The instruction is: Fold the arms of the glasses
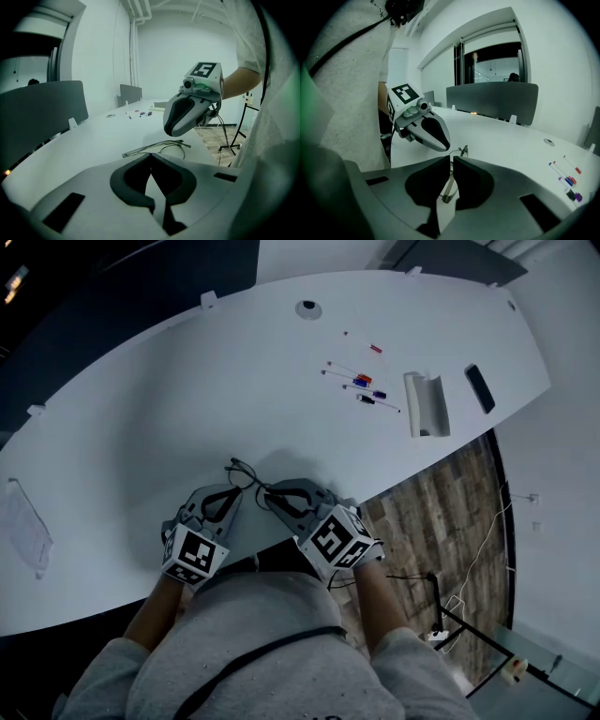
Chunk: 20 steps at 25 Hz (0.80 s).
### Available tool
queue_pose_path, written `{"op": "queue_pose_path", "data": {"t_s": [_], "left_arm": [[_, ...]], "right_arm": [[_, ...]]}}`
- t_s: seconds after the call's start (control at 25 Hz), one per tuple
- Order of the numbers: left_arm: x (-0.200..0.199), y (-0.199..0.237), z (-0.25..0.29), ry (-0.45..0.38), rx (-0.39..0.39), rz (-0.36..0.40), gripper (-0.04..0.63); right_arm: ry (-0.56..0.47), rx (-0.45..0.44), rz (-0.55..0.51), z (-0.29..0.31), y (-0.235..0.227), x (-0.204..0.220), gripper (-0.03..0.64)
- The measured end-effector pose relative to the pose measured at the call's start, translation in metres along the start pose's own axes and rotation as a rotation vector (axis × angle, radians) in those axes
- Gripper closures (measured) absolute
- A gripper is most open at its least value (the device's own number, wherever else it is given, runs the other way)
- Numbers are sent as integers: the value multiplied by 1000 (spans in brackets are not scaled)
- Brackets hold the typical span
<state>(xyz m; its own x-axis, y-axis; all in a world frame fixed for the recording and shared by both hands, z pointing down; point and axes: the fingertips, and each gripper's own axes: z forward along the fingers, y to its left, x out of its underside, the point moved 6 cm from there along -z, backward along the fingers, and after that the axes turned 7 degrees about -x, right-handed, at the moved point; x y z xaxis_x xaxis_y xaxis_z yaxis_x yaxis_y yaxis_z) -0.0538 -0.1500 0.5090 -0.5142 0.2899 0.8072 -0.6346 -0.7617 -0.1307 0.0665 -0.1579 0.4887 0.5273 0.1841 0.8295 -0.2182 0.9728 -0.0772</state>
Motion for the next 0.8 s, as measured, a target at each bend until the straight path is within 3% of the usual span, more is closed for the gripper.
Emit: {"op": "queue_pose_path", "data": {"t_s": [0.28,0.52,0.8], "left_arm": [[-1,-10,-27,-58,8,-90,580],[-6,-16,-63,-183,39,-267,580],[-2,-38,-116,-248,18,-246,580]], "right_arm": [[-93,90,76,-14,32,-11,585],[-302,237,205,-25,74,-30,593],[-331,322,272,-28,138,-35,595]]}}
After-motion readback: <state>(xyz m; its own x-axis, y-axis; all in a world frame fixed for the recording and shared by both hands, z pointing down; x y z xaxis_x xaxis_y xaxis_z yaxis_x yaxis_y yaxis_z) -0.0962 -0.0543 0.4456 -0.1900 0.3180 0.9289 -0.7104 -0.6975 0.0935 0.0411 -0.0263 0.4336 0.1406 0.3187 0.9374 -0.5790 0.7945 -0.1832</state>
